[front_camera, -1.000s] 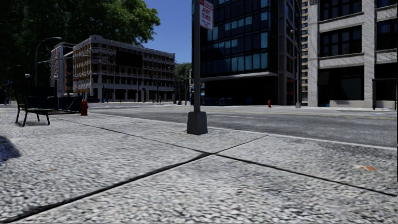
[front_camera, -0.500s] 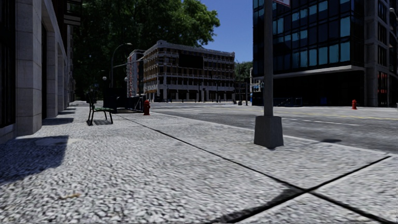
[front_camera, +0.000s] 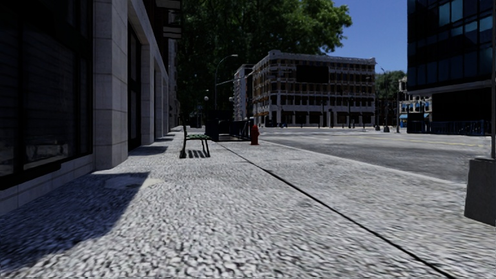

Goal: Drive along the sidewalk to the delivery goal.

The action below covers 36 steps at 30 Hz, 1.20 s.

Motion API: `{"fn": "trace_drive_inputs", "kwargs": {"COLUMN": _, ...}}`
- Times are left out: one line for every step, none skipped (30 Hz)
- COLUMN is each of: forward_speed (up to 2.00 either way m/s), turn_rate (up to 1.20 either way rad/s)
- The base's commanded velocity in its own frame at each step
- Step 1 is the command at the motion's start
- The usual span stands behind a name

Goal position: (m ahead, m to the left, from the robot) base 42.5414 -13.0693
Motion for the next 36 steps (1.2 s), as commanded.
{"fn": "trace_drive_inputs", "kwargs": {"forward_speed": 2.0, "turn_rate": 0.68}}
{"fn": "trace_drive_inputs", "kwargs": {"forward_speed": 2.0, "turn_rate": 0.68}}
{"fn": "trace_drive_inputs", "kwargs": {"forward_speed": 2.0, "turn_rate": 0.68}}
{"fn": "trace_drive_inputs", "kwargs": {"forward_speed": 2.0, "turn_rate": 0.68}}
{"fn": "trace_drive_inputs", "kwargs": {"forward_speed": 2.0, "turn_rate": 0.68}}
{"fn": "trace_drive_inputs", "kwargs": {"forward_speed": 2.0, "turn_rate": 0.68}}
{"fn": "trace_drive_inputs", "kwargs": {"forward_speed": 2.0, "turn_rate": 0.68}}
{"fn": "trace_drive_inputs", "kwargs": {"forward_speed": 2.0, "turn_rate": 0.68}}
{"fn": "trace_drive_inputs", "kwargs": {"forward_speed": 2.0, "turn_rate": 0.68}}
{"fn": "trace_drive_inputs", "kwargs": {"forward_speed": 2.0, "turn_rate": 0.68}}
{"fn": "trace_drive_inputs", "kwargs": {"forward_speed": 2.0, "turn_rate": 0.67}}
{"fn": "trace_drive_inputs", "kwargs": {"forward_speed": 2.0, "turn_rate": 0.63}}
{"fn": "trace_drive_inputs", "kwargs": {"forward_speed": 2.0, "turn_rate": 0.61}}
{"fn": "trace_drive_inputs", "kwargs": {"forward_speed": 2.0, "turn_rate": 0.61}}
{"fn": "trace_drive_inputs", "kwargs": {"forward_speed": 2.0, "turn_rate": 0.61}}
{"fn": "trace_drive_inputs", "kwargs": {"forward_speed": 2.0, "turn_rate": 0.6}}
{"fn": "trace_drive_inputs", "kwargs": {"forward_speed": 2.0, "turn_rate": 0.57}}
{"fn": "trace_drive_inputs", "kwargs": {"forward_speed": 2.0, "turn_rate": 0.57}}
{"fn": "trace_drive_inputs", "kwargs": {"forward_speed": 2.0, "turn_rate": 0.44}}
{"fn": "trace_drive_inputs", "kwargs": {"forward_speed": 2.0, "turn_rate": 0.39}}
{"fn": "trace_drive_inputs", "kwargs": {"forward_speed": 2.0, "turn_rate": 0.38}}
{"fn": "trace_drive_inputs", "kwargs": {"forward_speed": 2.0, "turn_rate": 0.38}}
{"fn": "trace_drive_inputs", "kwargs": {"forward_speed": 2.0, "turn_rate": 0.36}}
{"fn": "trace_drive_inputs", "kwargs": {"forward_speed": 2.0, "turn_rate": 0.0}}
{"fn": "trace_drive_inputs", "kwargs": {"forward_speed": 2.0, "turn_rate": 0.0}}
{"fn": "trace_drive_inputs", "kwargs": {"forward_speed": 2.0, "turn_rate": 0.0}}
{"fn": "trace_drive_inputs", "kwargs": {"forward_speed": 2.0, "turn_rate": 0.0}}
{"fn": "trace_drive_inputs", "kwargs": {"forward_speed": 2.0, "turn_rate": 0.0}}
{"fn": "trace_drive_inputs", "kwargs": {"forward_speed": 2.0, "turn_rate": 0.0}}
{"fn": "trace_drive_inputs", "kwargs": {"forward_speed": 2.0, "turn_rate": 0.0}}
{"fn": "trace_drive_inputs", "kwargs": {"forward_speed": 2.0, "turn_rate": 0.0}}
{"fn": "trace_drive_inputs", "kwargs": {"forward_speed": 2.0, "turn_rate": 0.0}}
{"fn": "trace_drive_inputs", "kwargs": {"forward_speed": 2.0, "turn_rate": 0.0}}
{"fn": "trace_drive_inputs", "kwargs": {"forward_speed": 2.0, "turn_rate": 0.0}}
{"fn": "trace_drive_inputs", "kwargs": {"forward_speed": 2.0, "turn_rate": 0.0}}
{"fn": "trace_drive_inputs", "kwargs": {"forward_speed": 2.0, "turn_rate": 0.0}}
